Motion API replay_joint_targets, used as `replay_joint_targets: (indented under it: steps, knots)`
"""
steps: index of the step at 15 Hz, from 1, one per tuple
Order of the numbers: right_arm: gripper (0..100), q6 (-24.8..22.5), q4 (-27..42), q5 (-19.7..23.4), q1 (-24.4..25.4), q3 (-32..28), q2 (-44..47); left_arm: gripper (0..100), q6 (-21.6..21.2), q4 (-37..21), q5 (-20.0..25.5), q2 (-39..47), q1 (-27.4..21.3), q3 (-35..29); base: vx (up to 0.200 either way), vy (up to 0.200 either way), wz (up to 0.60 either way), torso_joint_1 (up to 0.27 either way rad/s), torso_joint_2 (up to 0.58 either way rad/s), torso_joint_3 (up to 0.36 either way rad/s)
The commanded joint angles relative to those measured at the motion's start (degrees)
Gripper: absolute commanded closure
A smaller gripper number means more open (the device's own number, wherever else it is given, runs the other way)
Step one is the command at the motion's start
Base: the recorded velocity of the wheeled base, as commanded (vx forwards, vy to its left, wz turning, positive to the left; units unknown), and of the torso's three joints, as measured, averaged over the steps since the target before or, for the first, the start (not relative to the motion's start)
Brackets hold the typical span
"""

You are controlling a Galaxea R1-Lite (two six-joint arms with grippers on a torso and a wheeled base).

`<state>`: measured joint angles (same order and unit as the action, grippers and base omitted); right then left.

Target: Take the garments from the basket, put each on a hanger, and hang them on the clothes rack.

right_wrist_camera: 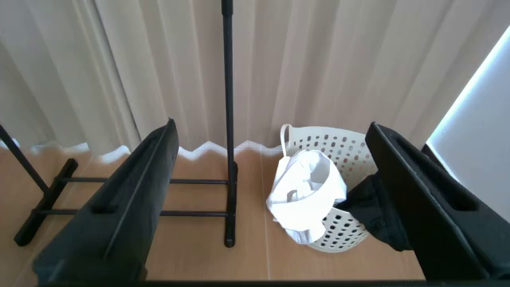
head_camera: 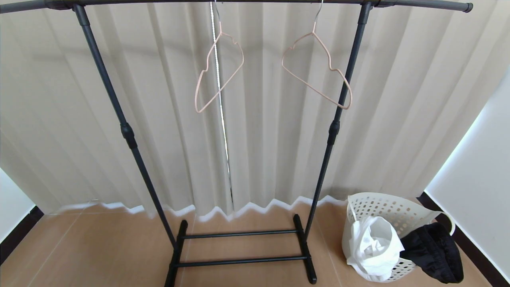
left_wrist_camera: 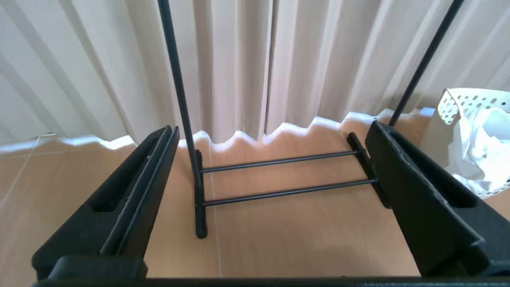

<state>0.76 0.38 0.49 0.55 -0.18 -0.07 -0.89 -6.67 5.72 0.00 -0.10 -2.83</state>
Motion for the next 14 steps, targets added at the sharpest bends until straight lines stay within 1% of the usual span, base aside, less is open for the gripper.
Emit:
replay_joint_targets:
  steps: [1, 14]
  knots:
    - [0, 0.04, -0.03, 0.04, 0.07, 0.01, 0.07, 0, 0.01, -0.01, 0.00, 0.00, 0.01, 0.02, 0.000, 0.000, 0.00, 0.000, 0.00, 0.000]
    - [0, -0.40, -0.03, 0.22, 0.07, 0.01, 0.07, 0, -0.08, -0.01, 0.08, 0.00, 0.01, -0.07, 0.000, 0.000, 0.00, 0.000, 0.00, 0.000]
